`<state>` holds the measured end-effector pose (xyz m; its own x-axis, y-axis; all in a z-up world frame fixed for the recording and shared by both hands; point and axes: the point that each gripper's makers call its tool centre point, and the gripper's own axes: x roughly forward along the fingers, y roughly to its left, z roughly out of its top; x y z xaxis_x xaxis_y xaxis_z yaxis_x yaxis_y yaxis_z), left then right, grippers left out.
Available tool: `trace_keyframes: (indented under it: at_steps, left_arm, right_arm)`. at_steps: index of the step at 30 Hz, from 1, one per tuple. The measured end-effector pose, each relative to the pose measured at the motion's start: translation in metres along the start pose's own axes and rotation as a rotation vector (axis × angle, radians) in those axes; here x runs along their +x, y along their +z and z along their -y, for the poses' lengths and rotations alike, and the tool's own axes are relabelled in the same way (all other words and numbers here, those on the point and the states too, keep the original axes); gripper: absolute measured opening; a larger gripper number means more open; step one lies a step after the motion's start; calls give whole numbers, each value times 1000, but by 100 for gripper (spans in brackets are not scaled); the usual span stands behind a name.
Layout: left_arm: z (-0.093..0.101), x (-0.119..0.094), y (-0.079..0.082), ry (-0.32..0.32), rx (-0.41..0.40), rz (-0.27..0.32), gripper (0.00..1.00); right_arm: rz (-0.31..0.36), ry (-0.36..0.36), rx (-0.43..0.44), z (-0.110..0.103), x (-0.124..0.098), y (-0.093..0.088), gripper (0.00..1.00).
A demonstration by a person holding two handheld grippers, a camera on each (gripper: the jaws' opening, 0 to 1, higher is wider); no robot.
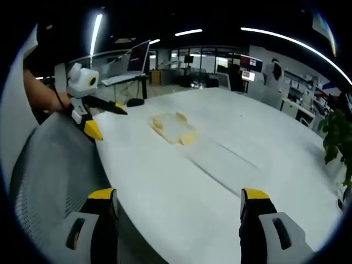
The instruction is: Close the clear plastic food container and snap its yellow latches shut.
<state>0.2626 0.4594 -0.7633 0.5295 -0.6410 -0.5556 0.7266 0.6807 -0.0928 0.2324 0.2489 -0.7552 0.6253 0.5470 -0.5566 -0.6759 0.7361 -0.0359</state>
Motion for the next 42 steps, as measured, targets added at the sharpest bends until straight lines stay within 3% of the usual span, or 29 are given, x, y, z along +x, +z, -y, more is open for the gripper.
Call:
trace_keyframes:
  at_steps: [42]
  left_arm:
    - [0, 0, 1, -1, 7, -1, 94]
  right_arm:
    - [3, -4, -5, 1, -1, 2, 92]
